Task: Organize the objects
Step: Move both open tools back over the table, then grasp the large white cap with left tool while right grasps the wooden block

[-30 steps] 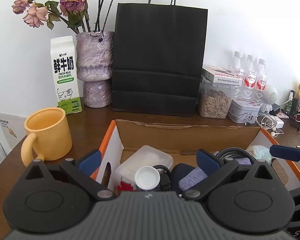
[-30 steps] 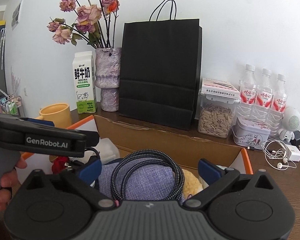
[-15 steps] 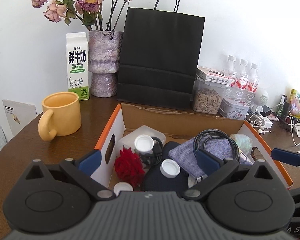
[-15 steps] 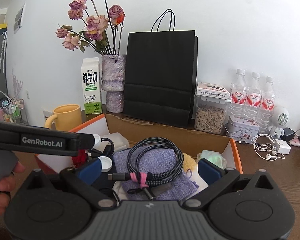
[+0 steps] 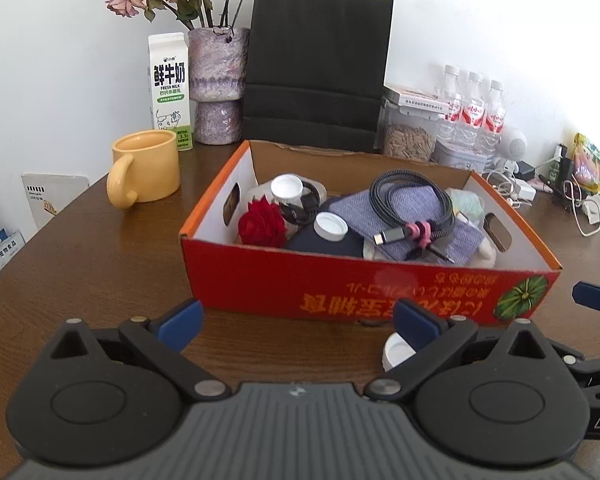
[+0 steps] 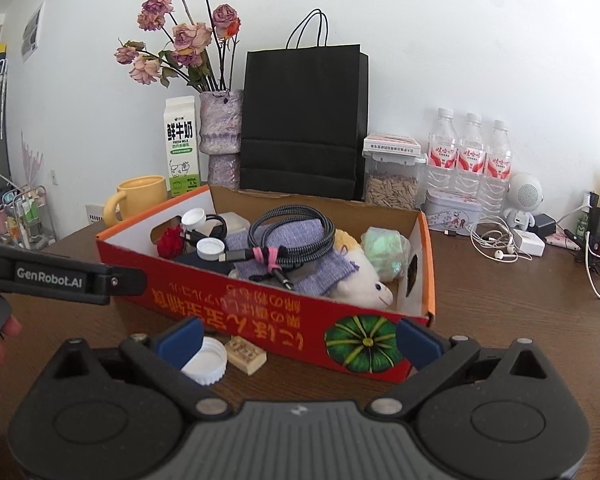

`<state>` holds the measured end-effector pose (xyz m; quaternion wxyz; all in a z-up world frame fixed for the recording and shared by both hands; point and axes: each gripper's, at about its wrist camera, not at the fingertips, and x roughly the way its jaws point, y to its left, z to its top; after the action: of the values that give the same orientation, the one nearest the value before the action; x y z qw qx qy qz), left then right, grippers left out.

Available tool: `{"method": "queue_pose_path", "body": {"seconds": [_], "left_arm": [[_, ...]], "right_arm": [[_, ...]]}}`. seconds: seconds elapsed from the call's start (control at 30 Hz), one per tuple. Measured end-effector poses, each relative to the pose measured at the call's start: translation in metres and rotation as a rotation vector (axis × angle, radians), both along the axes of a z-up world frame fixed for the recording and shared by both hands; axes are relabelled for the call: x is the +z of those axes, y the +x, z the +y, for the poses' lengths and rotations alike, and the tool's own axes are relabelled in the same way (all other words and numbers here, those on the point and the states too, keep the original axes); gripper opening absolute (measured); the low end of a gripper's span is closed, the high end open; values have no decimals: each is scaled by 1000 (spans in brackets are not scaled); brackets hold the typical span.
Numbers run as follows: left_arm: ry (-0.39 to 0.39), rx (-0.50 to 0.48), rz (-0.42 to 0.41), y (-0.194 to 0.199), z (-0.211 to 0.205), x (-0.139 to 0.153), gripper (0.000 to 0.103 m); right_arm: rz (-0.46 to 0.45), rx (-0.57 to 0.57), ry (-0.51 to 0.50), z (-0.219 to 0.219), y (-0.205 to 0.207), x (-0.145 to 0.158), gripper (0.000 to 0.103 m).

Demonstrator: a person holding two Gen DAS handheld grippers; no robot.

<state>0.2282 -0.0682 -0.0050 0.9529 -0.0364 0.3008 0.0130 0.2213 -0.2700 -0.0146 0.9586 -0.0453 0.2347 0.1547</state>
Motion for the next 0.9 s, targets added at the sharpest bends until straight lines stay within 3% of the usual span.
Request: {"method": "queue_pose_path", "body": {"seconds": [0.43, 0.67, 0.73, 0.83, 0.87, 0.9], "left_arm": [[65, -72, 108, 5, -50, -34, 103], [81, -93, 121, 16, -67, -43, 103], [79, -101, 121, 17, -70, -44, 97], [84, -107, 115, 18, -72, -44, 65], [81, -118, 107, 17, -72, -43, 39], [78, -132, 104, 16, -73, -41, 40]], "right_arm": [[8, -114, 57, -50, -9, -20, 103], [31, -134, 104, -65, -3, -28, 103], [38, -132, 100, -64, -1, -29, 103], [32, -128, 97, -63, -2, -30, 103], [32, -129, 97, -63, -3, -30, 103], [32, -130, 96, -63, -2, -30, 103]]}}
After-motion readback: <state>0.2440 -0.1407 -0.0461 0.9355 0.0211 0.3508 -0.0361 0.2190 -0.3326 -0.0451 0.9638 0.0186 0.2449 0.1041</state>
